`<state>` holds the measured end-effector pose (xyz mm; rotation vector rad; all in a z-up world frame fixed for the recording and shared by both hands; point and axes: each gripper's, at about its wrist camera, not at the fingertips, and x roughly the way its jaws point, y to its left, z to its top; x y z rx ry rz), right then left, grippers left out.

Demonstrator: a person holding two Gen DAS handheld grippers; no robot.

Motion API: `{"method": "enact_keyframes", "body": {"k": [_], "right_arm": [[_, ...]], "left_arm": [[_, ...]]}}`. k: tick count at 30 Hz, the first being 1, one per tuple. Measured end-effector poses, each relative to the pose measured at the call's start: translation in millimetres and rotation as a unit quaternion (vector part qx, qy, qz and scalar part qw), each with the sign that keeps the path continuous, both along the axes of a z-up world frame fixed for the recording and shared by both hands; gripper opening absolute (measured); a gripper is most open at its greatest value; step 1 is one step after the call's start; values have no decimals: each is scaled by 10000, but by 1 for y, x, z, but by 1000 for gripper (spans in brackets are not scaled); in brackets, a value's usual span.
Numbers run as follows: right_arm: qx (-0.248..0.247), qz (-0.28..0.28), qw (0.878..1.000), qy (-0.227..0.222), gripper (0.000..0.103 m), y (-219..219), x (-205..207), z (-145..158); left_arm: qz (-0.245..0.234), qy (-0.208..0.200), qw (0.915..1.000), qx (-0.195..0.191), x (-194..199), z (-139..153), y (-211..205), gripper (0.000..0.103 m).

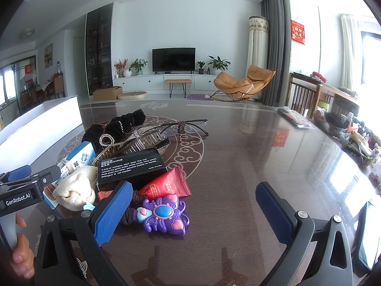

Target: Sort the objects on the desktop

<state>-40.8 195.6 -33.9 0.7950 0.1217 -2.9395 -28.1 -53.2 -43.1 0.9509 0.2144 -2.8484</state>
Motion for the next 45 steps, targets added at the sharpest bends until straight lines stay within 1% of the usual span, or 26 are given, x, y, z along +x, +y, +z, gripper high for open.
{"method": "enact_keyframes", "body": {"k": [29, 30, 32, 37, 41, 45], "right_arm": [[-6, -6, 10000, -26, 103, -1, -1, 0], [-9, -7, 10000, -41, 103, -1, -1, 0], [-22, -8, 10000, -78, 103, -1, -3, -2], [-82, -2, 9999, -118, 103, -2, -5, -2], [-66, -18, 9999, -143, 103, -3, -5, -3], [-72, -36, 9998, -195, 103, -4, -6, -4]], "left_arm": [[25, -18, 10000, 94, 0, -1, -1, 103], [1, -20, 9999, 137, 1, -1, -2, 103], [-211, -65, 9995, 217, 4, -1, -2, 103], [-513, -119, 9986, -79, 23, 3, -7, 103], [-708, -356, 9968, -133, 26, -1, -19, 103], [-727, -667, 9950, -166, 19, -8, -24, 103]]}}
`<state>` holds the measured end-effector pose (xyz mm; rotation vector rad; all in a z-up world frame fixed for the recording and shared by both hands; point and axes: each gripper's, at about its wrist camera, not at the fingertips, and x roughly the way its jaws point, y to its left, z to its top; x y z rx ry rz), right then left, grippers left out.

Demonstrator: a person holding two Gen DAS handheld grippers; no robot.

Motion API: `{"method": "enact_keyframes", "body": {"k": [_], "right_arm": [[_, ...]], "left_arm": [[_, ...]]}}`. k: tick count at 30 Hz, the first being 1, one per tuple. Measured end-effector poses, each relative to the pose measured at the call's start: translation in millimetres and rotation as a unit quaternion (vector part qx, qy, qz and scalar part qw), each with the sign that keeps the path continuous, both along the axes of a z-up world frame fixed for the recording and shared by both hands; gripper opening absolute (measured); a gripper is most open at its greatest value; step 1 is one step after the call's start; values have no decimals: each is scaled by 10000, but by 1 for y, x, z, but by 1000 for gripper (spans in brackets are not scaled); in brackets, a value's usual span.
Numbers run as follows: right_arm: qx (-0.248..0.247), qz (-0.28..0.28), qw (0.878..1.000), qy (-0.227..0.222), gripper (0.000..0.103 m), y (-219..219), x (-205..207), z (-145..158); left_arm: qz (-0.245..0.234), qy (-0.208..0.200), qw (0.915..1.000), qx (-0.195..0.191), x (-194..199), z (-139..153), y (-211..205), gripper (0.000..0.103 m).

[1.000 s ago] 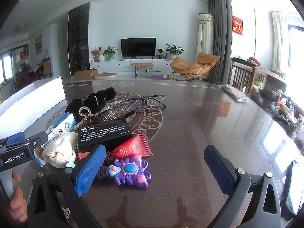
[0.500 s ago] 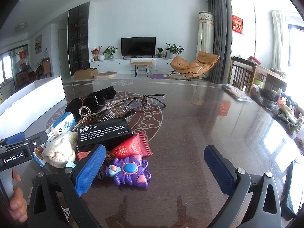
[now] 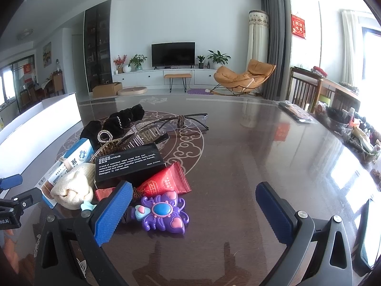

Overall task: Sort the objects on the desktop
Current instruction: 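Move the left tool forward toward the blue-and-white boxed cream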

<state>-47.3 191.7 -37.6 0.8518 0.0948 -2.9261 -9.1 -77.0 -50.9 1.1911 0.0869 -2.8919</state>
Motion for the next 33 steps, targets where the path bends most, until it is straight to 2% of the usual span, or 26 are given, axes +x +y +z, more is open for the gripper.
{"method": "enact_keyframes", "body": {"k": [3, 7, 13, 24, 33], "right_arm": [[4, -29, 10000, -78, 103, 0, -2, -1], [-5, -40, 9999, -166, 103, -1, -5, -3], [-20, -71, 9998, -169, 103, 2, -5, -2], [-11, -78, 9998, -185, 103, 5, -5, -2], [-7, -81, 9998, -191, 103, 5, -5, -2]], "left_arm": [[-60, -270, 9996, -90, -6, -7, 5, 103], [-220, -631, 9969, -422, -12, -17, 17, 103], [-299, -881, 9940, -572, -15, -22, 22, 103], [-186, -972, 9948, -245, -15, -23, 14, 103], [-170, -960, 9950, -224, -14, -24, 15, 103]]}}
